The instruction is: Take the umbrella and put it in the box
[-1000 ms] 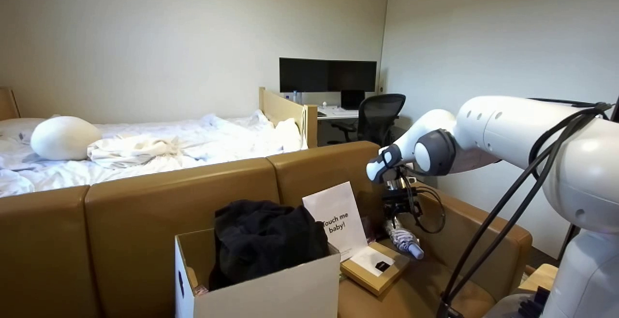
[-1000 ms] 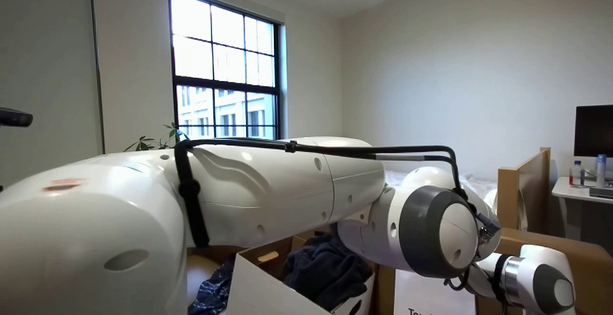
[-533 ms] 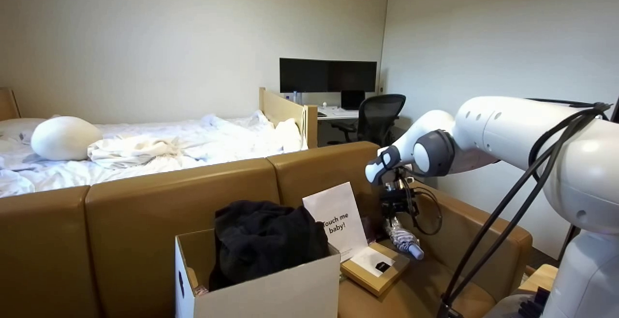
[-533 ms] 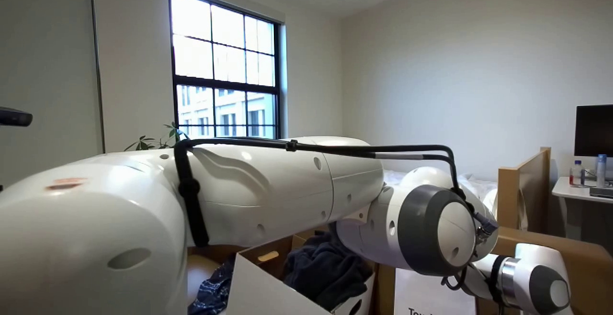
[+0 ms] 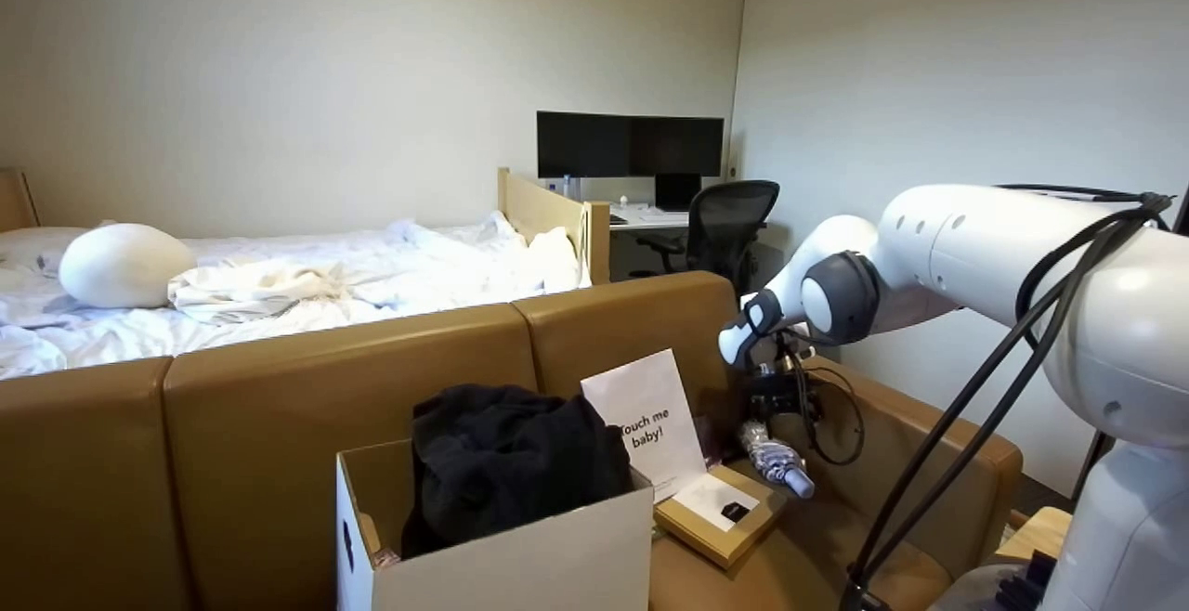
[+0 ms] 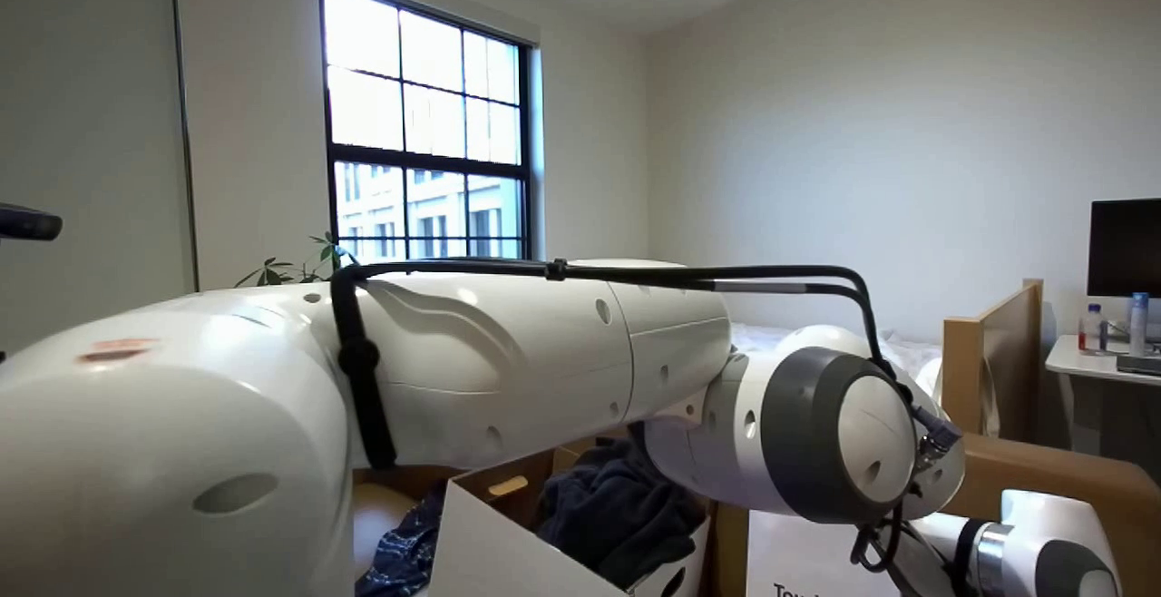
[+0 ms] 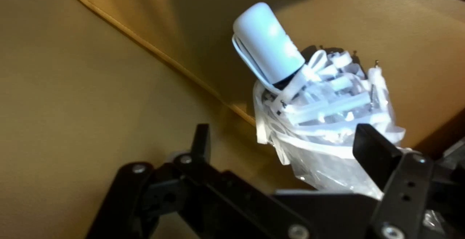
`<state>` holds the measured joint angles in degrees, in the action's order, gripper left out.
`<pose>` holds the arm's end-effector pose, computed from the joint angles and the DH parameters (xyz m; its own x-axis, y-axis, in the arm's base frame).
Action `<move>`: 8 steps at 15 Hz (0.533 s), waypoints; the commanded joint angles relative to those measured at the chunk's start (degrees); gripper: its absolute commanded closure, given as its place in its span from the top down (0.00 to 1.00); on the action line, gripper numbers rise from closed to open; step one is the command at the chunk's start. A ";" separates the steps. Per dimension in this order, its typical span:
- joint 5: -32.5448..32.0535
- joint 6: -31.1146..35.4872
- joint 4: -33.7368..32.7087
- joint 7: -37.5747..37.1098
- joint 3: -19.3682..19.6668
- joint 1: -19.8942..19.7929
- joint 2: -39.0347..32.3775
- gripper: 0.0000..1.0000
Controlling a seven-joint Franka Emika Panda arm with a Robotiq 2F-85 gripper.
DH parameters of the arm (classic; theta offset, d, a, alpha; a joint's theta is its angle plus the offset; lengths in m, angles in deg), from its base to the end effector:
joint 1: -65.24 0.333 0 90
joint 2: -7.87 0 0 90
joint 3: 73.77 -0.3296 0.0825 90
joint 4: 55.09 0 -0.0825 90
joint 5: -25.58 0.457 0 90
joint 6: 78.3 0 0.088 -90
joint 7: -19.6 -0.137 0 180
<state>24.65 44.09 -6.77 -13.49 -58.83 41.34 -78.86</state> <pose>0.6486 -0.4366 -0.1307 0.5112 -0.8589 -0.0312 -0.8024 -0.4899 0.3408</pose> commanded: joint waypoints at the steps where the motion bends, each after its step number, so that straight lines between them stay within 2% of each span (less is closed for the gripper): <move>1: 0.33 0.79 2.41 -0.45 0.16 0.11 -0.01 1.00; 4: 0.24 -0.35 3.81 -0.06 0.15 0.77 -0.04 1.00; 5: -3.47 -1.02 3.45 -1.37 -2.79 -0.88 -0.05 1.00; 8: -5.64 -3.46 4.20 -1.54 -4.24 -1.42 -0.08 1.00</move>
<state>22.08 42.58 -3.26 -13.51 -61.03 41.12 -78.94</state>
